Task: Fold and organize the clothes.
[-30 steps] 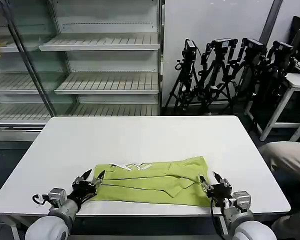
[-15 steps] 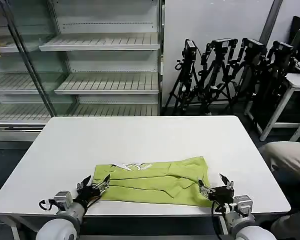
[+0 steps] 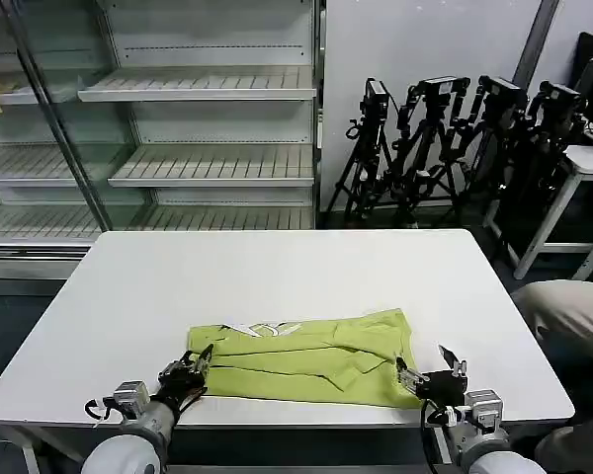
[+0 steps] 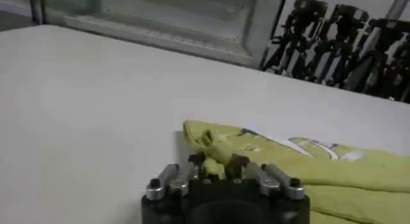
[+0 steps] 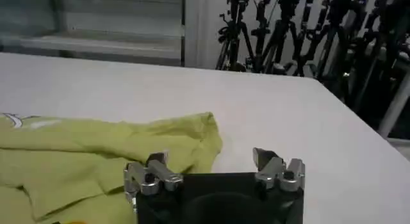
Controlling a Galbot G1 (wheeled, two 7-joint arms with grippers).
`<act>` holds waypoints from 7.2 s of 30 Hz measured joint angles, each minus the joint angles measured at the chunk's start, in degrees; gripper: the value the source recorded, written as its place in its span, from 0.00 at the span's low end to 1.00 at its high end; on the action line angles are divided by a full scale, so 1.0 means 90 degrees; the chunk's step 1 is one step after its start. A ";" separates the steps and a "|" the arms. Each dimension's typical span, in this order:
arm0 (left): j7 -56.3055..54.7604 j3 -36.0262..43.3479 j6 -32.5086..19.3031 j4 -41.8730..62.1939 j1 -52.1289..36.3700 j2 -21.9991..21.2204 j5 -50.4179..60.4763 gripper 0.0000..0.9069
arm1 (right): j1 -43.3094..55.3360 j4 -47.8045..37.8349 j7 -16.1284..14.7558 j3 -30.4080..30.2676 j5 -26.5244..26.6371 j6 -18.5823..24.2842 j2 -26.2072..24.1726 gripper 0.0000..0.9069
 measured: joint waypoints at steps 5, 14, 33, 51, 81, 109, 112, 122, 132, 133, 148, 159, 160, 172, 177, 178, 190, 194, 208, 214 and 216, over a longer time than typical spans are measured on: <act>0.0177 -0.0086 -0.0020 -0.0041 -0.0008 0.0117 0.0298 0.01 | 0.0018 0.0001 0.0004 -0.0054 -0.0070 0.0015 -0.0010 1.00; 0.0875 -0.1145 -0.0018 0.0046 -0.0087 0.1117 0.0693 0.01 | 0.0031 -0.0009 -0.0002 -0.0084 -0.0100 0.0061 -0.0033 1.00; 0.1772 -0.1604 -0.0195 -0.0448 -0.0146 0.2395 0.1484 0.01 | -0.0051 -0.0055 -0.0029 -0.0008 -0.0255 0.0115 0.0087 1.00; 0.1165 0.1240 0.0056 -0.0848 -0.0665 0.0819 0.1967 0.01 | -0.0175 -0.0083 -0.0057 0.0206 -0.0355 0.0212 0.0129 1.00; 0.0491 0.1050 -0.0078 -0.1136 -0.0577 0.0639 0.1567 1.00 | -0.0084 -0.0164 -0.0088 0.0099 -0.0393 0.0237 0.0114 1.00; 0.0144 0.0111 0.0110 0.0514 -0.0683 0.0624 0.0472 0.02 | -0.0164 -0.0117 -0.0096 0.0175 -0.0412 0.0267 0.0071 1.00; 0.0140 0.0099 0.0109 0.0531 -0.0669 0.0608 0.0393 0.02 | -0.0160 -0.0118 -0.0096 0.0168 -0.0413 0.0267 0.0075 1.00; 0.0165 -0.0021 0.0114 0.0614 -0.0684 0.0635 0.0282 0.02 | -0.0141 -0.0131 -0.0099 0.0112 -0.0419 0.0265 0.0077 1.00; 0.0792 -0.0828 0.0179 0.0776 -0.0765 0.1735 0.0553 0.02 | -0.0102 -0.0086 -0.0104 0.0088 -0.0417 0.0260 0.0056 1.00; 0.0928 -0.0988 0.0175 0.0808 -0.0751 0.1942 0.0599 0.02 | -0.0096 -0.0088 -0.0104 0.0076 -0.0416 0.0260 0.0065 1.00; 0.2637 -0.2598 0.0065 0.0710 -0.0598 0.4401 0.1388 0.02 | -0.0115 -0.0096 -0.0099 0.0037 -0.0438 0.0270 0.0135 1.00; 0.1779 -0.0325 0.0121 -0.1004 0.0055 0.2895 0.2543 0.02 | -0.0203 -0.0022 -0.0099 0.0146 -0.0467 0.0269 0.0145 1.00; 0.1645 -0.0111 0.0127 -0.1077 0.0054 0.2743 0.2582 0.02 | -0.0197 -0.0016 -0.0099 0.0141 -0.0478 0.0264 0.0151 1.00; -0.0383 0.1404 0.0173 -0.1315 -0.0720 0.1299 0.1177 0.02 | -0.0084 0.0077 -0.0097 0.0186 -0.0527 0.0167 0.0163 1.00; -0.1111 0.1836 0.0173 -0.1081 -0.1136 0.0764 0.0401 0.93 | -0.0004 0.0111 -0.0114 0.0279 -0.0524 0.0132 0.0123 1.00; -0.1234 0.1903 0.0174 -0.1026 -0.1212 0.0672 0.0276 1.00 | 0.0013 0.0112 -0.0123 0.0299 -0.0525 0.0131 0.0109 1.00; -0.2110 0.2539 0.0161 -0.0393 -0.1867 -0.0530 -0.0504 1.00 | 0.0483 -0.0091 -0.0147 0.0327 -0.0513 0.0199 0.0104 1.00; -0.2179 0.2601 0.0157 -0.0267 -0.2027 -0.0936 -0.0536 1.00 | 0.0579 -0.0123 -0.0154 0.0307 -0.0537 0.0247 0.0103 1.00; -0.0761 0.1497 -0.0746 -0.0074 -0.1997 -0.0567 0.0957 1.00 | 0.1034 -0.0381 -0.0286 0.0016 -0.0758 0.0534 0.0202 1.00; 0.0442 0.0470 -0.1769 0.0319 -0.1740 -0.0191 0.1826 1.00 | 0.1342 -0.0541 -0.0278 -0.0245 -0.0938 0.0828 0.0304 1.00; 0.0772 0.0173 -0.2078 0.0446 -0.1644 -0.0121 0.2057 1.00 | 0.1428 -0.0601 -0.0289 -0.0308 -0.1016 0.0920 0.0329 1.00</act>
